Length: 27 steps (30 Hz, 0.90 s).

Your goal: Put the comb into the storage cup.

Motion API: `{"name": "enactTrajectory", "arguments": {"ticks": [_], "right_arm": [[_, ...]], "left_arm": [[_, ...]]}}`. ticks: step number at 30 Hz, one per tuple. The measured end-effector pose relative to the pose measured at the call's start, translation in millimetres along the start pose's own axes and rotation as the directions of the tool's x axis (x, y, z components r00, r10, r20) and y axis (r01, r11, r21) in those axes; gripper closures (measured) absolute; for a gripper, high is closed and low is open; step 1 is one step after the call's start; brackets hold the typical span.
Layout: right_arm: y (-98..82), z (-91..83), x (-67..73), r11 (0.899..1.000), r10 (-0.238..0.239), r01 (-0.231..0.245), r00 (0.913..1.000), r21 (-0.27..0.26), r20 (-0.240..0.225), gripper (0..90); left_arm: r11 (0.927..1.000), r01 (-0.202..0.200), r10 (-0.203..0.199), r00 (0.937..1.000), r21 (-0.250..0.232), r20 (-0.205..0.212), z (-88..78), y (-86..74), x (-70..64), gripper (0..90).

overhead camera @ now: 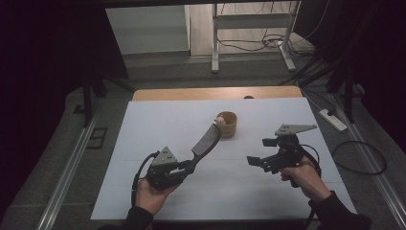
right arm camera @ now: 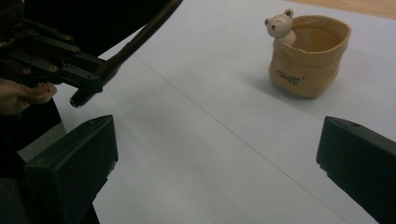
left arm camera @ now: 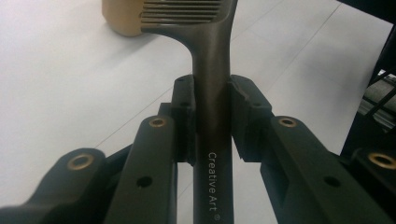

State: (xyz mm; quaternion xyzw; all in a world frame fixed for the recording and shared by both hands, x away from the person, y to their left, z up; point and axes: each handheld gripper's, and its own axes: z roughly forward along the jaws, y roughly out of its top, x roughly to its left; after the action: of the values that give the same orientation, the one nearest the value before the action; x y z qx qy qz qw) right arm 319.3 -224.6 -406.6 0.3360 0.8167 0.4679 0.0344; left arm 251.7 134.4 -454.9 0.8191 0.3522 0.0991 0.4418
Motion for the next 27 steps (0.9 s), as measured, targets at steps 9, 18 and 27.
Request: {"name": "enactTrajectory", "arguments": {"ticks": [9, 18, 27], "right_arm": [[13.0, 14.9, 0.2, 0.999, 0.035, -0.035, 0.9990, -0.003, -0.027, 0.0], [24.1, 29.8, 4.0, 0.997, 0.070, -0.069, 0.9972, 0.032, -0.025, 0.0], [31.9, 45.3, 7.8, 0.996, 0.078, -0.076, 0.9959, 0.034, -0.046, 0.0]], "left_arm": [[0.9999, -0.010, 0.010, 0.9999, -0.010, 0.010, 10.1, 4.8, -3.3, 71.9], [0.9998, -0.018, 0.018, 0.9995, -0.010, 0.025, 17.9, 8.5, -6.4, 71.9], [0.9992, -0.030, 0.031, 0.9989, -0.025, 0.034, 23.5, 14.0, -8.0, 71.9]]}}
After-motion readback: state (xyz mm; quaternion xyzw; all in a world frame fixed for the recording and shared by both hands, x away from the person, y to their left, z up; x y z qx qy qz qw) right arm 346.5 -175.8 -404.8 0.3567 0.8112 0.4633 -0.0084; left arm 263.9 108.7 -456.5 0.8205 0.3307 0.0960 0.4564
